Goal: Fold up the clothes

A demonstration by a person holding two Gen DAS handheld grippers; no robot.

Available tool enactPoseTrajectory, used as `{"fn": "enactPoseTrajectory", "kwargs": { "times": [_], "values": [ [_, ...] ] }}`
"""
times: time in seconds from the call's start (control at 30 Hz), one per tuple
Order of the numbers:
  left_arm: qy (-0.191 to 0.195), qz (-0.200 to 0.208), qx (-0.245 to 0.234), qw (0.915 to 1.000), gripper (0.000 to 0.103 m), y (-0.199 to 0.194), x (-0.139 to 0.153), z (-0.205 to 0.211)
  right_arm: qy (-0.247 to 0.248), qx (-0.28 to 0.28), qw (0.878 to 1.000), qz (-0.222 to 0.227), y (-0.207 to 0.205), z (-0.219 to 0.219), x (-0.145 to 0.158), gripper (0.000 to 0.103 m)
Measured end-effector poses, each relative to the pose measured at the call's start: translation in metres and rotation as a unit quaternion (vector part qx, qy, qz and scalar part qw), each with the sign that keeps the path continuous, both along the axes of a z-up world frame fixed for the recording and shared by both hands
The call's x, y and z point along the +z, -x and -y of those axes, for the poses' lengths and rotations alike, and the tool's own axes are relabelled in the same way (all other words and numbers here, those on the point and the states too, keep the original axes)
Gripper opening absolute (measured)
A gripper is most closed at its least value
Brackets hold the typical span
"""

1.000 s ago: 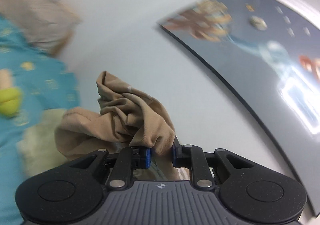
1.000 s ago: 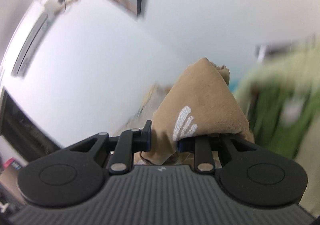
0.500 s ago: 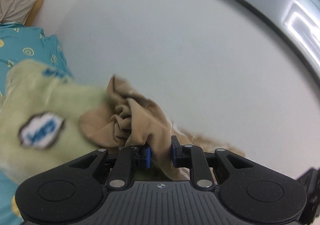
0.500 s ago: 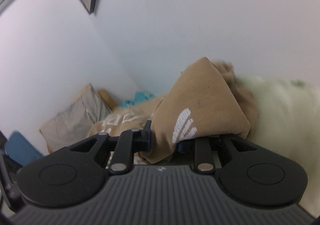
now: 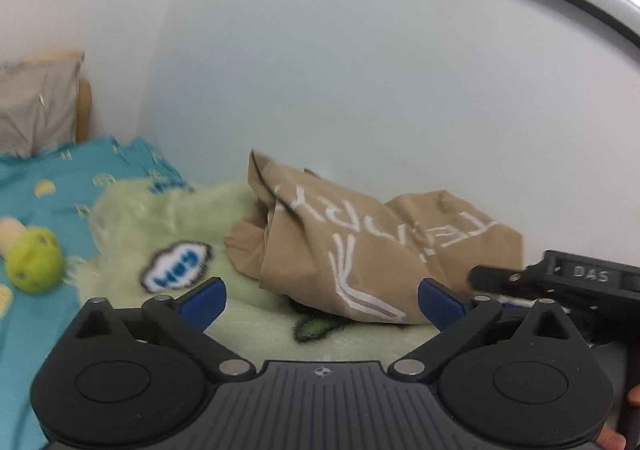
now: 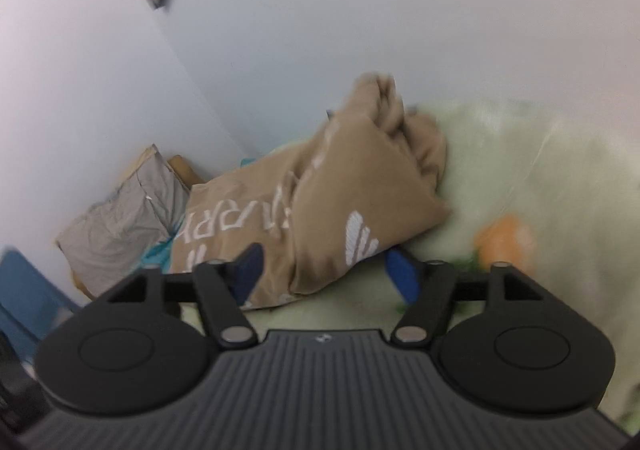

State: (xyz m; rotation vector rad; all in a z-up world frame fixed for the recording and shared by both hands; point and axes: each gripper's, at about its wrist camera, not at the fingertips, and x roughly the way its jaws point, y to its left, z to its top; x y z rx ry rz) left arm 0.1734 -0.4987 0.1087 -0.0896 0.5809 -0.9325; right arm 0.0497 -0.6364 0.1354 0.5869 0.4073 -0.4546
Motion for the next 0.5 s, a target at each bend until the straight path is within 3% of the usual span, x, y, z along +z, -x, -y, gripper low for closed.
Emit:
{"fn": "enactPoseTrajectory", "kwargs": {
  "times": [0.07, 0.1, 0.33, 0.5],
  "values": [
    [0.002, 0.022, 0.002, 0.9998, 0.103, 0.015, 0.015, -0.012, 0.044, 0.002, 0.999, 0.008, 0.015, -0.015, 0.017, 0.100],
    [0.005, 0.034, 0.003, 0.9994, 0.103, 0.027, 0.025, -0.020, 0.064, 0.003, 0.998, 0.014, 0.021, -0.021, 0.026, 0.103],
    [0.018, 0.113, 0.019, 0.9932, 0.103, 0.111, 0.075, -0.078, 0.148, 0.019, 0.986, 0.080, 0.103, -0.061, 0.068, 0.103],
    [0.019, 0.152, 0.039, 0.9875, 0.103, 0.160, 0.081, -0.116, 0.178, 0.050, 0.978, 0.092, 0.144, -0.100, 0.072, 0.103]
  ]
}}
